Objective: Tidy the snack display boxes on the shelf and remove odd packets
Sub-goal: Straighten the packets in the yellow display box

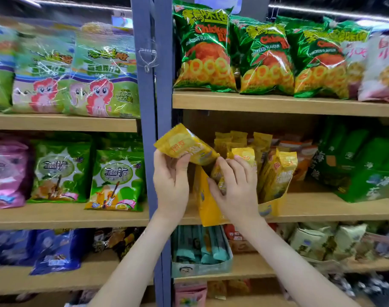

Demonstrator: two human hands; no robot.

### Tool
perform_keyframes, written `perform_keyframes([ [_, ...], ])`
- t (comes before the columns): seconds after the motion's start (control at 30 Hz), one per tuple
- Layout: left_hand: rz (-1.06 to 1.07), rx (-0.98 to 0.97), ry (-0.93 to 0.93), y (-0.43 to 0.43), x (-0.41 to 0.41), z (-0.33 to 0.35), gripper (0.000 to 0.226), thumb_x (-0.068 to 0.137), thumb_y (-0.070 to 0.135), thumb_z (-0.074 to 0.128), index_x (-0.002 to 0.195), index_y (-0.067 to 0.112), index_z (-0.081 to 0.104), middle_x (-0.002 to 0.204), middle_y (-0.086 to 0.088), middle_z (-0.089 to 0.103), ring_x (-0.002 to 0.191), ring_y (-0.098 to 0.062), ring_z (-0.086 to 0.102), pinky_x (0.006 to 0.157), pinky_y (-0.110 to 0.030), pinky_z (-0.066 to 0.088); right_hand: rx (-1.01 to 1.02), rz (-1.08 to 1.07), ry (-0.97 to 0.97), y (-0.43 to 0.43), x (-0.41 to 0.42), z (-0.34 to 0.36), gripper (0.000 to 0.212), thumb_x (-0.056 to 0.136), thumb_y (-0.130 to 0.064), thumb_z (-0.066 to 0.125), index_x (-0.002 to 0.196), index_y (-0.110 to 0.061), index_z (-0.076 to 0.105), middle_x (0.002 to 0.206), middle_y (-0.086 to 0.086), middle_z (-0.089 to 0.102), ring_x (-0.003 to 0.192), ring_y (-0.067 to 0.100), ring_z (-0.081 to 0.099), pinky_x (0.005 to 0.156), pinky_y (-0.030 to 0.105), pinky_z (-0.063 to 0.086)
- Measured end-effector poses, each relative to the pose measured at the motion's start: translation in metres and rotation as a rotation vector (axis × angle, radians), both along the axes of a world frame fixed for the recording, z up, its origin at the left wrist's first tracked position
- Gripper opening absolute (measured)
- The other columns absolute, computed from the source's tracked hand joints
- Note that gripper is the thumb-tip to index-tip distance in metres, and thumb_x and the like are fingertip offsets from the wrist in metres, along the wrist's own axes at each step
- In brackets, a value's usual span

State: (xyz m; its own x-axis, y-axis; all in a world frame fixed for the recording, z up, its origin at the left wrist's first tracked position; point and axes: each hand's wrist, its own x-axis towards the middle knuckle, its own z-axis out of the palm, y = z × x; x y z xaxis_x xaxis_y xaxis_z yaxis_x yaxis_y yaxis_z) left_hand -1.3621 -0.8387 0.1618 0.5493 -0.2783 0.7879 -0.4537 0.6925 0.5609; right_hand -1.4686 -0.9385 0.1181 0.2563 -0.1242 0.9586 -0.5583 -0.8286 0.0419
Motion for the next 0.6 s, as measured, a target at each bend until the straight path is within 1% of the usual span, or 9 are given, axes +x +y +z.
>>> perform_keyframes([
  [0.07,0.007,-0.064,-0.017,0.018,0.001,0.007,0.032,0.098,0.001,0.045,0.115,0.027,0.042,0.104,0.031,0.059,0.099,0.010,0.056,0.087,-0.011,0.043,0.050,-0.009,0.036,0.003,-0.004,0.002,0.043,0.091,-0.034,0.062,0.125,-0.009,0.058,0.117,0.011,0.063,0.123,0.029,0.047,0.101,0.046,0.038],
  [0.13,-0.025,-0.045,0.002,0.036,0.004,0.008,0.025,0.100,0.009,0.043,0.119,0.025,0.042,0.103,0.031,0.060,0.098,0.008,0.056,0.086,-0.013,0.044,0.106,-0.039,0.078,0.010,-0.010,0.005,0.048,0.092,-0.041,0.056,0.131,-0.013,0.055,0.129,0.010,0.057,0.131,0.028,0.041,0.106,0.049,0.030],
  [0.23,-0.133,0.166,0.056,0.063,0.007,-0.001,0.023,0.100,0.018,0.043,0.122,0.021,0.049,0.100,0.026,0.064,0.097,0.002,0.060,0.084,-0.016,0.047,0.158,0.017,0.117,0.029,-0.024,0.011,0.056,0.097,-0.048,0.044,0.143,-0.015,0.044,0.148,0.009,0.037,0.142,0.027,0.026,0.113,0.052,0.018],
  [0.3,-0.194,0.383,0.020,0.077,0.005,-0.017,0.026,0.100,0.026,0.046,0.124,0.021,0.054,0.100,0.025,0.067,0.097,0.004,0.061,0.082,-0.014,0.047,0.192,0.200,0.134,0.050,-0.032,0.013,0.056,0.100,-0.045,0.040,0.146,-0.014,0.038,0.150,0.006,0.032,0.143,0.023,0.024,0.114,0.046,0.019],
  [0.33,-0.197,0.483,-0.022,0.083,0.004,-0.028,0.028,0.099,0.027,0.046,0.125,0.021,0.055,0.100,0.027,0.067,0.097,0.007,0.061,0.081,-0.011,0.046,0.268,0.339,0.140,0.062,-0.035,0.013,0.055,0.100,-0.044,0.040,0.146,-0.013,0.038,0.149,0.003,0.035,0.141,0.019,0.028,0.114,0.039,0.021],
  [0.4,-0.195,0.639,-0.061,0.092,0.000,-0.052,0.025,0.099,0.025,0.049,0.123,0.029,0.056,0.100,0.035,0.066,0.098,0.014,0.059,0.082,-0.007,0.043,0.607,0.620,0.148,0.083,-0.041,0.012,0.048,0.099,-0.041,0.045,0.143,-0.020,0.040,0.139,-0.007,0.048,0.129,0.005,0.042,0.107,0.022,0.032],
  [0.47,-0.190,0.756,-0.039,0.099,-0.003,-0.074,0.030,0.097,0.022,0.049,0.125,0.034,0.054,0.105,0.037,0.063,0.100,0.019,0.056,0.082,-0.004,0.041,0.927,0.741,0.163,0.095,-0.042,0.004,0.028,0.097,-0.039,0.052,0.124,-0.034,0.051,0.114,-0.018,0.063,0.102,-0.005,0.057,0.085,0.012,0.042],
  [0.53,-0.143,0.851,-0.086,0.106,-0.006,-0.092,0.035,0.097,0.022,0.049,0.129,0.035,0.050,0.117,0.031,0.056,0.105,0.023,0.051,0.086,-0.002,0.039,1.092,0.745,0.144,0.097,-0.043,-0.013,0.011,0.095,-0.029,0.059,0.098,-0.039,0.060,0.087,-0.022,0.066,0.081,-0.006,0.059,0.072,0.013,0.042],
  [0.6,-0.108,0.927,-0.173,0.113,-0.007,-0.109,0.038,0.100,0.016,0.049,0.128,0.042,0.045,0.119,0.028,0.054,0.109,0.021,0.050,0.090,-0.002,0.037,1.241,0.716,0.115,0.095,-0.045,-0.033,0.020,0.093,-0.020,0.062,0.083,-0.037,0.063,0.078,-0.023,0.066,0.076,-0.004,0.058,0.073,0.021,0.044],
])
